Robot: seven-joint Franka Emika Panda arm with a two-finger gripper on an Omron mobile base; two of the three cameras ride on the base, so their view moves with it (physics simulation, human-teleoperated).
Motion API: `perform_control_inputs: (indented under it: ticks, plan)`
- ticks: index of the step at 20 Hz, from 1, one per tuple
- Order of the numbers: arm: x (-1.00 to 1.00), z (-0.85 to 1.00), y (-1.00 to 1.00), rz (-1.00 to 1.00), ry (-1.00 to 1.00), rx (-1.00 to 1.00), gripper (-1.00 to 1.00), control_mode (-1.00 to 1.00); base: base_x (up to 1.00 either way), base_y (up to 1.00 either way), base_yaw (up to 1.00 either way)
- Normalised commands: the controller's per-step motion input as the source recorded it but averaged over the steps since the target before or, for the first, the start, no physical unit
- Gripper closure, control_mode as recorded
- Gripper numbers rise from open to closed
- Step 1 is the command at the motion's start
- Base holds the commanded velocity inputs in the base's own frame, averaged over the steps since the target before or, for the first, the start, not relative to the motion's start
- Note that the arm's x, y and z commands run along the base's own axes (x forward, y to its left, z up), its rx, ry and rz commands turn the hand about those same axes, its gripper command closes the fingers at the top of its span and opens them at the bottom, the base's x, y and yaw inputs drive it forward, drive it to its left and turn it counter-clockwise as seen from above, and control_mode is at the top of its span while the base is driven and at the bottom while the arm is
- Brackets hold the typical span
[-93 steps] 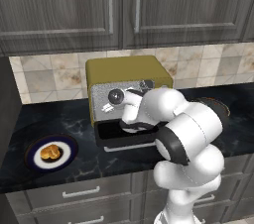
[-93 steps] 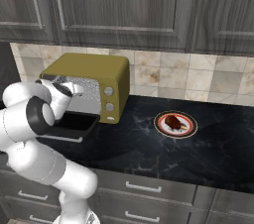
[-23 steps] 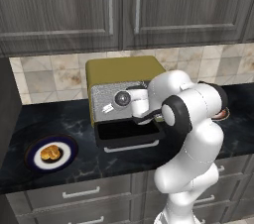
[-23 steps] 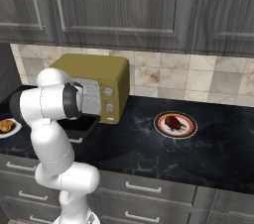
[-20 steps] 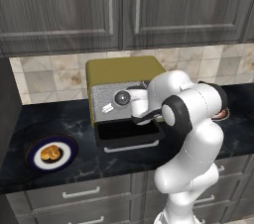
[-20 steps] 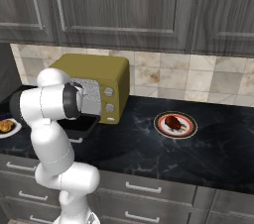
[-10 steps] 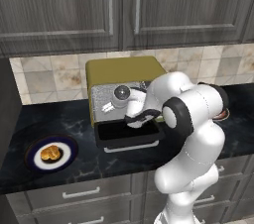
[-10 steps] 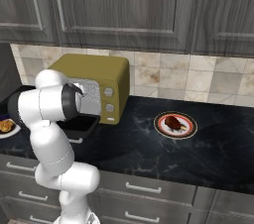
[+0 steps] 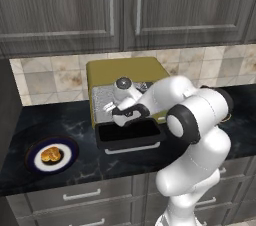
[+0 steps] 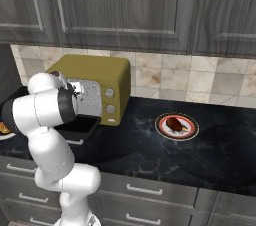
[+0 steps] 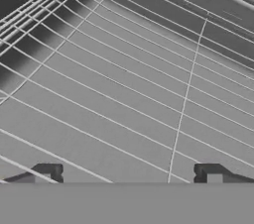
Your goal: Open the toaster oven door. Place the bread on the top rack in the toaster oven and place the steak on the bottom rack.
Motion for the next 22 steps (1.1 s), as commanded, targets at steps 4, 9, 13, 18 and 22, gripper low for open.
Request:
perform_control_inputs:
  ticks: [4, 9, 13, 18, 22]
  plan:
    - [-0.32, -0.81, 0.0, 0.0, 0.21, 0.0, 1.0, -1.0, 0.0, 0.0, 0.0]
    - [-0.49, -0.87, 0.0, 0.0, 0.13, 0.0, 1.0, -1.0, 0.0, 0.0, 0.0]
    - [-0.52, -0.92, 0.0, 0.0, 0.2, 0.0, 1.0, -1.0, 0.0, 0.0, 0.0]
    - [-0.58, -0.9, 0.0, -0.01, 0.24, 0.0, 1.0, -1.0, 0.0, 0.0, 0.0]
    - [-0.75, -0.88, 0.0, 0.0, 0.18, 0.0, 1.0, -1.0, 0.0, 0.0, 0.0]
